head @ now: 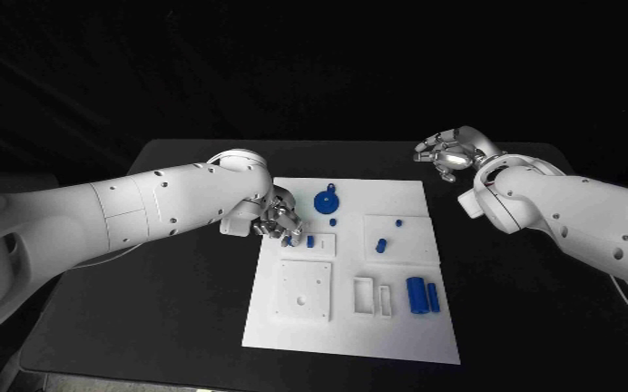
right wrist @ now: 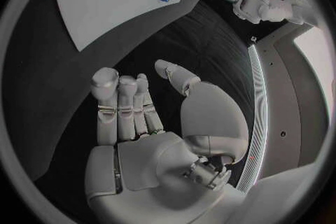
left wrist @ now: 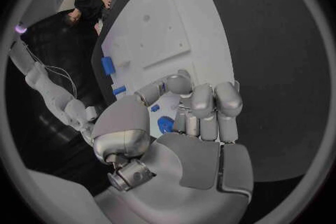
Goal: Assemble the parts on the task board
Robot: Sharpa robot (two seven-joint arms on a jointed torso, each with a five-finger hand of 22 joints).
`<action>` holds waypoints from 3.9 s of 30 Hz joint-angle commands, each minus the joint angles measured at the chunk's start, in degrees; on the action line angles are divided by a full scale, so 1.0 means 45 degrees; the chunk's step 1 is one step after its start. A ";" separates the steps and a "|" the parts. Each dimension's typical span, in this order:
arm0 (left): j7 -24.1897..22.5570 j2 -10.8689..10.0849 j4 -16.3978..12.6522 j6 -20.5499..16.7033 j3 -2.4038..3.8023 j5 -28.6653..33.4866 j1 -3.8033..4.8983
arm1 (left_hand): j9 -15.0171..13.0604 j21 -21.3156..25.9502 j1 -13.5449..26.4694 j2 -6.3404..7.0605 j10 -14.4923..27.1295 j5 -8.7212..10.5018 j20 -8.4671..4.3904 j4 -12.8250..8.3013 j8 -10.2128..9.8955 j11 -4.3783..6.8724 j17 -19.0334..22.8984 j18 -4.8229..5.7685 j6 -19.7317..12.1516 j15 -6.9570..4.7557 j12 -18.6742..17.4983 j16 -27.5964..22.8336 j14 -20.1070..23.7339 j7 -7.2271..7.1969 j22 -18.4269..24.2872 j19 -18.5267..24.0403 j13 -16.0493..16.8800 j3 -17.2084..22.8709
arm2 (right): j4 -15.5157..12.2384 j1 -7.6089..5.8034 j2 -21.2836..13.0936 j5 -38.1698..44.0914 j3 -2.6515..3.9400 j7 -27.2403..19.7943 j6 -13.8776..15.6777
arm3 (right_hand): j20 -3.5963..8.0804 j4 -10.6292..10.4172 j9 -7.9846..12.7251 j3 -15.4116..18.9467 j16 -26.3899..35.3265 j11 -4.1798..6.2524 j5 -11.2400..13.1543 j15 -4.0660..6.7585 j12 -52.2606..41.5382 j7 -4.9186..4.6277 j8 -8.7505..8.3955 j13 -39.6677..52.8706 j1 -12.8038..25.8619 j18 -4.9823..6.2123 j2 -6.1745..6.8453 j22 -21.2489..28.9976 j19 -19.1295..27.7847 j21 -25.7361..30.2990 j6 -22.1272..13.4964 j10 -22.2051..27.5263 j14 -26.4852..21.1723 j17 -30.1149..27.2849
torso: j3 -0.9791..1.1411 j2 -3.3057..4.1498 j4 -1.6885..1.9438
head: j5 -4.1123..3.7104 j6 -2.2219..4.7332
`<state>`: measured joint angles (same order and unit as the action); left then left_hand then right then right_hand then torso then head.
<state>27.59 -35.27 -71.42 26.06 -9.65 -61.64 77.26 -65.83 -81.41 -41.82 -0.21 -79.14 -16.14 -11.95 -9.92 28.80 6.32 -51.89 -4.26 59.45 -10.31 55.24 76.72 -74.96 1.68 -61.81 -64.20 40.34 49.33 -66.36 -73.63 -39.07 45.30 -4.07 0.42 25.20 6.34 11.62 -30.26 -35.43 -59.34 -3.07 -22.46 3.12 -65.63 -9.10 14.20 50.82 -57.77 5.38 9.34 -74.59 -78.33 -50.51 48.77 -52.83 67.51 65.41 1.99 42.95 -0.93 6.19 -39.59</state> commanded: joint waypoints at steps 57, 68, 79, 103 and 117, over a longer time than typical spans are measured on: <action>0.0370 -0.0102 -0.0140 -0.0330 -0.0164 0.0074 -0.0199 | -0.1256 -0.0107 0.0445 0.0270 -0.0169 0.0647 -0.0209 -0.0289 -0.1578 -0.0015 -0.0041 -0.1708 0.1403 -0.0101 -0.0111 0.0015 0.0061 -0.0435 0.0189 0.0230 -0.0007 -0.2776 | -0.0030 0.0018 -0.0023 0.0105 0.0007 -0.0077 -0.0079 | 0.0099 0.0063 -0.0019 -0.0047 -0.0075 0.0007 -0.0069 0.0008 -0.0106 -0.0077 -0.0059 -0.0035 -0.0012 0.2138 -0.0030 -0.0037 -0.0008 0.0100 -0.0001 0.0133 -0.0096 -0.0044 | 0.0000 -0.0005 0.0011 | -0.0081 -0.0023; 0.0332 -0.0125 -0.0138 -0.0677 -0.0166 0.0007 -0.0211 | -0.1500 -0.0099 0.0608 0.0888 -0.0169 0.2557 -0.0210 0.0315 -0.1866 -0.0007 -0.0039 -0.1758 0.1498 -0.0127 -0.0147 -0.0007 0.0073 -0.0445 0.0229 0.0287 -0.0001 -0.2974 | -0.0027 0.0018 -0.0021 0.0105 0.0007 -0.0079 -0.0070 | 0.0098 0.0067 -0.0020 -0.0048 -0.0077 0.0007 -0.0070 0.0008 -0.0108 -0.0078 -0.0060 -0.0039 -0.0013 0.2138 -0.0029 -0.0040 -0.0008 0.0104 -0.0003 0.0135 -0.0098 -0.0048 | -0.0004 0.0002 0.0004 | -0.0086 0.0005; 0.0269 -0.0137 -0.0038 -0.0947 -0.0164 -0.0054 -0.0212 | -0.1662 -0.0084 0.0956 0.1686 -0.0137 0.2971 -0.0220 0.0767 -0.1978 -0.0021 -0.0041 -0.1797 0.1496 -0.0157 -0.0159 -0.0014 0.0110 -0.0430 0.0263 0.0312 0.0027 -0.3152 | -0.0032 0.0018 -0.0034 0.0106 0.0007 -0.0078 -0.0070 | 0.0098 0.0070 -0.0020 -0.0049 -0.0079 0.0006 -0.0071 0.0007 -0.0111 -0.0079 -0.0064 -0.0043 -0.0015 0.2138 -0.0028 -0.0043 -0.0008 0.0107 -0.0011 0.0137 -0.0100 -0.0052 | -0.0005 -0.0001 0.0009 | -0.0086 0.0015; 0.0300 -0.0108 0.0133 -0.0564 -0.0141 -0.0040 -0.0201 | -0.1787 -0.0101 0.0761 0.1805 -0.0111 0.2968 -0.0240 0.0779 -0.2032 -0.0030 -0.0041 -0.1837 0.1481 -0.0183 -0.0161 -0.0010 0.0133 -0.0425 0.0279 0.0316 0.0062 -0.3068 | 0.0000 0.0049 -0.0026 0.0106 0.0007 -0.0075 -0.0084 | 0.0097 0.0073 -0.0020 -0.0050 -0.0085 0.0003 -0.0072 0.0005 -0.0118 -0.0082 -0.0069 -0.0053 -0.0014 0.2138 -0.0031 -0.0049 -0.0012 0.0113 -0.0022 0.0138 -0.0101 -0.0061 | 0.0007 0.0011 0.0008 | -0.0132 0.0014; 0.0282 -0.0126 0.0253 -0.0647 -0.0111 -0.0041 -0.0197 | -0.1911 -0.0086 0.0777 0.2353 -0.0089 0.2973 -0.0233 0.1116 -0.2100 -0.0045 -0.0023 -0.1844 0.1473 -0.0199 -0.0176 -0.0024 0.0144 -0.0408 0.0330 0.0304 0.0094 -0.2959 | -0.0002 0.0061 -0.0041 0.0106 0.0007 -0.0075 -0.0071 | 0.0097 0.0076 -0.0021 -0.0051 -0.0089 0.0002 -0.0072 0.0004 -0.0122 -0.0083 -0.0070 -0.0058 -0.0015 0.2138 -0.0033 -0.0052 -0.0014 0.0115 -0.0026 0.0137 -0.0102 -0.0066 | 0.0003 -0.0003 0.0007 | -0.0143 -0.0006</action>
<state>28.13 -35.74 -70.69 23.23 -9.98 -60.76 76.63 -74.40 -81.85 -38.28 9.95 -79.93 -3.04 -11.55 -5.02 19.60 6.15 -52.02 -6.38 66.24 -10.97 54.75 76.95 -74.35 -0.63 -60.36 -63.17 40.72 36.04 -66.33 -73.38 -39.24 45.34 -4.07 0.43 25.21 6.29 11.78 -30.31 -35.59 -59.57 -3.07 -22.42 3.12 -65.86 -9.14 14.20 50.62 -57.77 5.38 9.34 -74.75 -78.31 -50.30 48.71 -52.41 67.51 65.21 2.02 42.96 -0.91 5.55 -39.62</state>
